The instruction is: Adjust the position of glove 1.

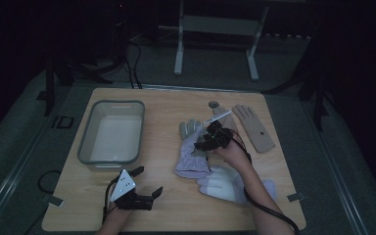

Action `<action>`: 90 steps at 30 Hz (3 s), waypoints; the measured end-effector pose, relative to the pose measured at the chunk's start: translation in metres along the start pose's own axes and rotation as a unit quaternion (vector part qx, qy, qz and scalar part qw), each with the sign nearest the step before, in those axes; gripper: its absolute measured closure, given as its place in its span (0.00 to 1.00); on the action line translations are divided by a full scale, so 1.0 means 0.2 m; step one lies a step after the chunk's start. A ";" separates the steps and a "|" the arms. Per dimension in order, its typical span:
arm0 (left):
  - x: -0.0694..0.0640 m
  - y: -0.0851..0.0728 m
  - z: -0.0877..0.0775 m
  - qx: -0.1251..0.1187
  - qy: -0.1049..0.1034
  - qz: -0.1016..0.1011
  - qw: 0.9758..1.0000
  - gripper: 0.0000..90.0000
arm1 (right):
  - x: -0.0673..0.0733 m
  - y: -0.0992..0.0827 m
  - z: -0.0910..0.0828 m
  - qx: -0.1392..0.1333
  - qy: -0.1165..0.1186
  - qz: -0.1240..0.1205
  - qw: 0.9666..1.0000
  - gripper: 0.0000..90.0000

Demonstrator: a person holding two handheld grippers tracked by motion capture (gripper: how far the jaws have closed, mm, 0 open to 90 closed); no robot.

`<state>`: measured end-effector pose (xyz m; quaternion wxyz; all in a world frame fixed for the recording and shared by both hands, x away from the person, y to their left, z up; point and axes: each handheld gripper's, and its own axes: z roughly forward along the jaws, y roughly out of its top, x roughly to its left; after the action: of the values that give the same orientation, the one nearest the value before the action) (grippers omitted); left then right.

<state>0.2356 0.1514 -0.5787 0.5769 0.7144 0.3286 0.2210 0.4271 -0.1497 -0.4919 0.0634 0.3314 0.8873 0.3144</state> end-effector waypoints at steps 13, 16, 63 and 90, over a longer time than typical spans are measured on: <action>0.00 0.00 0.00 0.001 0.000 -0.001 1.000 0.02 | -0.02 -0.19 -0.24 0.003 -0.006 -0.038 0.999 0.48; 0.00 0.00 0.00 0.001 0.000 -0.001 1.000 0.02 | -0.01 -0.26 -0.29 0.003 0.000 -0.049 0.999 0.50; 0.00 0.00 0.00 0.002 0.008 -0.003 1.000 0.02 | 0.09 -0.86 -0.67 0.000 -0.061 0.025 0.998 0.84; 0.00 0.00 0.01 0.004 0.003 -0.003 1.000 0.02 | -0.30 -0.71 -0.40 -0.047 -0.155 0.184 0.969 0.75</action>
<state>0.2372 0.1504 -0.5785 0.5739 0.7148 0.3334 0.2204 0.3695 -0.3125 -0.5191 0.1568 0.5306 0.7745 0.3067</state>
